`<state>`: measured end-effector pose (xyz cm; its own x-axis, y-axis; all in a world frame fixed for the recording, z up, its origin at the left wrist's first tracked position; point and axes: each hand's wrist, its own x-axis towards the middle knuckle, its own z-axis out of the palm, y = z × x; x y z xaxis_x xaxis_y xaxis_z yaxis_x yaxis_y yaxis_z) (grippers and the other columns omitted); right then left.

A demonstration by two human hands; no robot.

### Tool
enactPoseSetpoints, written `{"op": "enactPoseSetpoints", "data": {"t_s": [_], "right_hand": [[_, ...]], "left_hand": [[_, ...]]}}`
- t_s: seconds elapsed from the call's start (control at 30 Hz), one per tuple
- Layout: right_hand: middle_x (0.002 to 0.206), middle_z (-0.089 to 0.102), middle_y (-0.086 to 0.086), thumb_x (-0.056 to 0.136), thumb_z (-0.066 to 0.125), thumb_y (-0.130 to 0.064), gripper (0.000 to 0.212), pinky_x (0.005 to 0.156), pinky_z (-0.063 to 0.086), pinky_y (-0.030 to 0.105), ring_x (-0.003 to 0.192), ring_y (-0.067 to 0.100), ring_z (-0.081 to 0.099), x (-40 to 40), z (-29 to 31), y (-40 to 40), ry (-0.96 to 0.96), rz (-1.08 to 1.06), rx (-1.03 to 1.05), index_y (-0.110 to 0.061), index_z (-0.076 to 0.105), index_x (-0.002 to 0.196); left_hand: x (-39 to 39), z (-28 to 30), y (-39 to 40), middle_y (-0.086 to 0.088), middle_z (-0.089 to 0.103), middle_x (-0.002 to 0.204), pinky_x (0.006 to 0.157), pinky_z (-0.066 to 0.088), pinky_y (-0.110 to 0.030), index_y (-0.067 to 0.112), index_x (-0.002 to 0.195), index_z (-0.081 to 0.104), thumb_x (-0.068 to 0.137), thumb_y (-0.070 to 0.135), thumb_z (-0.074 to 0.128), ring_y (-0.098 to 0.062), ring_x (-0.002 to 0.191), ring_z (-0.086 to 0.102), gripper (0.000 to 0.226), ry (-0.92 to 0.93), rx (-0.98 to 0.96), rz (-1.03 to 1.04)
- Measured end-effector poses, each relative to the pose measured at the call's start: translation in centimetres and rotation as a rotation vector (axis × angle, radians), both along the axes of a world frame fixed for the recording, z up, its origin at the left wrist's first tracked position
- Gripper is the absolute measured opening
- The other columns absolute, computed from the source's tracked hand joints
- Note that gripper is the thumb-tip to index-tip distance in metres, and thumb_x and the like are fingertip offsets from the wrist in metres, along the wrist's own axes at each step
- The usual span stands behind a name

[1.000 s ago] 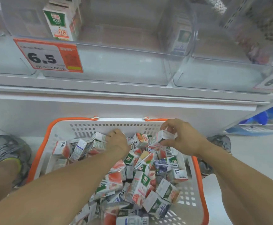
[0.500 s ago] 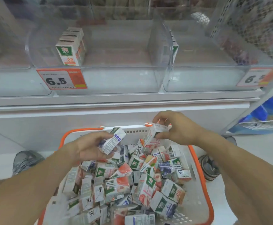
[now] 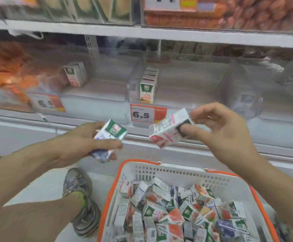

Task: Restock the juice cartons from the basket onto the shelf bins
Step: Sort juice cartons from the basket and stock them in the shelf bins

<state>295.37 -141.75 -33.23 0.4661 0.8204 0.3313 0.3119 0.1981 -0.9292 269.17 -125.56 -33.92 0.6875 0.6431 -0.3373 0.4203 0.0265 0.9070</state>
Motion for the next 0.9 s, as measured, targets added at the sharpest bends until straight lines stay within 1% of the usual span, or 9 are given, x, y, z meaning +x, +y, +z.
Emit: {"op": "enactPoseSetpoints", "data": {"t_s": [0.1,0.2,0.27,0.33,0.43,0.57,0.73,0.83,0.9], "right_hand": [[0.09,0.074,0.008,0.06,0.087,-0.021,0.034,0.069,0.061,0.04,0.089,0.026,0.072,-3.6,2.3,4.8,0.036,0.036,0.068,-0.01,0.065,0.084],[0.089,0.075,0.009,0.064,0.092,-0.02,0.034,0.076,0.061,0.046,0.088,0.027,0.072,-7.8,3.8,10.7,-0.014,0.032,0.097,-0.011,0.067,0.085],[0.088,0.074,0.009,0.066,0.092,-0.024,0.032,0.077,0.059,0.046,0.086,0.029,0.071,-10.8,4.5,15.0,-0.025,0.033,0.122,-0.012,0.068,0.084],[0.084,0.073,0.005,0.067,0.091,-0.025,0.031,0.076,0.058,0.039,0.079,0.022,0.069,-13.3,4.8,19.7,-0.058,0.014,0.122,-0.013,0.067,0.082],[0.076,0.071,-0.002,0.062,0.093,-0.026,0.03,0.069,0.058,0.03,0.069,0.011,0.065,-15.9,4.5,27.9,-0.087,-0.014,0.017,-0.016,0.068,0.074],[0.082,0.073,0.004,0.057,0.095,-0.016,0.035,0.072,0.062,0.044,0.077,0.022,0.074,-17.3,3.3,38.3,-0.002,0.01,-0.228,-0.017,0.062,0.067],[0.096,0.075,0.001,0.058,0.095,-0.024,0.029,0.09,0.057,0.034,0.092,0.016,0.071,-17.9,1.5,45.5,-0.366,0.011,-0.339,-0.021,0.069,0.069],[0.104,0.073,0.003,0.066,0.092,-0.026,0.032,0.09,0.053,0.029,0.096,0.017,0.068,-18.4,0.2,47.1,-0.527,-0.003,-0.345,-0.014,0.074,0.09],[0.106,0.07,0.005,0.068,0.09,-0.028,0.031,0.089,0.052,0.03,0.096,0.02,0.066,-18.8,-0.5,47.9,-0.596,-0.024,-0.325,-0.014,0.071,0.089]], "left_hand": [[-2.6,0.4,2.8,-0.02,0.072,0.085,0.056,0.055,-0.026,0.0,0.113,0.061,0.042,0.047,0.095,-0.025,0.068,0.07,0.091,-0.228,0.059,0.283],[-4.9,0.2,4.4,-0.028,0.069,0.103,0.062,0.058,-0.034,0.003,0.109,0.065,0.061,0.038,0.089,-0.036,0.079,0.066,0.064,-0.359,0.011,0.424],[-6.3,-0.1,5.0,-0.028,0.07,0.101,0.063,0.058,-0.035,-0.001,0.113,0.062,0.081,0.015,0.072,-0.047,0.087,0.064,0.038,-0.404,-0.046,0.482],[-7.4,-0.7,5.7,-0.025,0.072,0.095,0.064,0.059,-0.039,-0.003,0.121,0.056,0.085,0.004,0.066,-0.052,0.088,0.067,0.038,-0.422,-0.063,0.558],[-8.5,-1.4,6.6,-0.021,0.075,0.091,0.072,0.06,-0.044,0.001,0.125,0.05,0.086,0.004,0.069,-0.05,0.085,0.069,0.043,-0.418,-0.002,0.639],[-9.0,-2.0,6.9,-0.019,0.073,0.078,0.061,0.06,-0.038,0.006,0.121,0.046,0.088,0.004,0.069,-0.042,0.073,0.071,0.041,-0.405,-0.001,0.72],[-8.8,-2.7,7.1,-0.015,0.07,0.071,0.056,0.058,-0.031,0.021,0.103,0.047,0.089,0.004,0.068,-0.024,0.054,0.066,0.03,-0.401,0.036,0.755],[-8.4,-3.5,7.0,-0.007,0.071,0.068,0.066,0.061,-0.042,0.029,0.101,0.044,0.088,0.009,0.068,-0.022,0.055,0.069,0.033,-0.346,0.128,0.737],[-8.0,-3.9,6.9,-0.005,0.072,0.07,0.07,0.06,-0.048,0.03,0.104,0.044,0.088,0.012,0.068,-0.024,0.057,0.07,0.034,-0.325,0.137,0.701]]}}
